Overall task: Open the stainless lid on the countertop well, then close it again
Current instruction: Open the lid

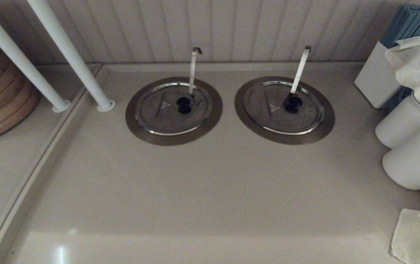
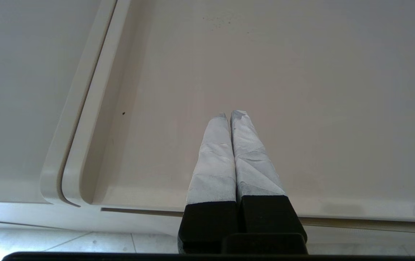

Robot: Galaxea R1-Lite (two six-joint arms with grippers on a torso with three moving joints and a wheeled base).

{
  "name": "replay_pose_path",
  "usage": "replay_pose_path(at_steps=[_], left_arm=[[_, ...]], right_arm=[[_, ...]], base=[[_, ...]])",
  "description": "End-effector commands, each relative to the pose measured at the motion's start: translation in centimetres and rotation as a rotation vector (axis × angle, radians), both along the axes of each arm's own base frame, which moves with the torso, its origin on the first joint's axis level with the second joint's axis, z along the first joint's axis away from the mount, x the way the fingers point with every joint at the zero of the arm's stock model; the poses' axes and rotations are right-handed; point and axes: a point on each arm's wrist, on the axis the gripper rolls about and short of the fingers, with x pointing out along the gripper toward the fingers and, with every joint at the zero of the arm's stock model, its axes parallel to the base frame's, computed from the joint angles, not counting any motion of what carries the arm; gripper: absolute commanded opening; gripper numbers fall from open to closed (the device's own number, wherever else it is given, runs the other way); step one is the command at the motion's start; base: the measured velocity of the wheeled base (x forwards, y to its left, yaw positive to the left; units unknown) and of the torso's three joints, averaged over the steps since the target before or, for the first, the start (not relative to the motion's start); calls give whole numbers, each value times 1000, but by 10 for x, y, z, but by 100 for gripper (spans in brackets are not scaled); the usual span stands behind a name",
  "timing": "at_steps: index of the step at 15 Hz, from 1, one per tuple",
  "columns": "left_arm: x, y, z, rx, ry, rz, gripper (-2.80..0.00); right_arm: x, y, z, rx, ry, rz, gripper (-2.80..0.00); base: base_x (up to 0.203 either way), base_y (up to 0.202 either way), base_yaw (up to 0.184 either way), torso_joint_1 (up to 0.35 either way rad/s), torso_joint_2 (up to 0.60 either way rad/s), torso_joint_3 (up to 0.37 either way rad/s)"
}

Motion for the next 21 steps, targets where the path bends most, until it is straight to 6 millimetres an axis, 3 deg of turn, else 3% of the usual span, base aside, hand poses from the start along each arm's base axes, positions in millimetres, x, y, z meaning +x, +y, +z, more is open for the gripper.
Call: replay_pose_path(at_steps=[1, 9, 10, 12, 14, 17, 19, 21], left_arm=[[0, 0, 0, 0, -1, 0, -280], [-1, 0, 2, 22, -9, 3, -280], [-4, 0, 13, 24, -49, 8, -280], [-17, 0, 60, 23, -160, 6, -280], [-7, 0, 102, 24, -126, -10, -280], [48, -2, 161, 12, 5, -110, -280], [105, -5, 187, -30, 88, -178, -280], [172, -9, 200, -71, 145, -226, -280]], right_arm=[[0, 0, 0, 0, 0, -1, -280], [0, 0, 0, 0, 0, -1, -280], [0, 0, 0, 0, 0, 0, -280], [0, 0, 0, 0, 0, 0, -280], [0, 0, 0, 0, 0, -1, -280], [0, 0, 0, 0, 0, -1, -280], [0, 0, 0, 0, 0, -1, -280], [0, 0, 0, 0, 0, 1, -280]], base=[[0, 0, 0, 0, 0, 0], [0, 0, 0, 0, 0, 0], [0, 0, 0, 0, 0, 0], [0, 0, 0, 0, 0, 0], [0, 0, 0, 0, 0, 0], [0, 0, 0, 0, 0, 0], [0, 0, 0, 0, 0, 0], [0, 0, 0, 0, 0, 0]])
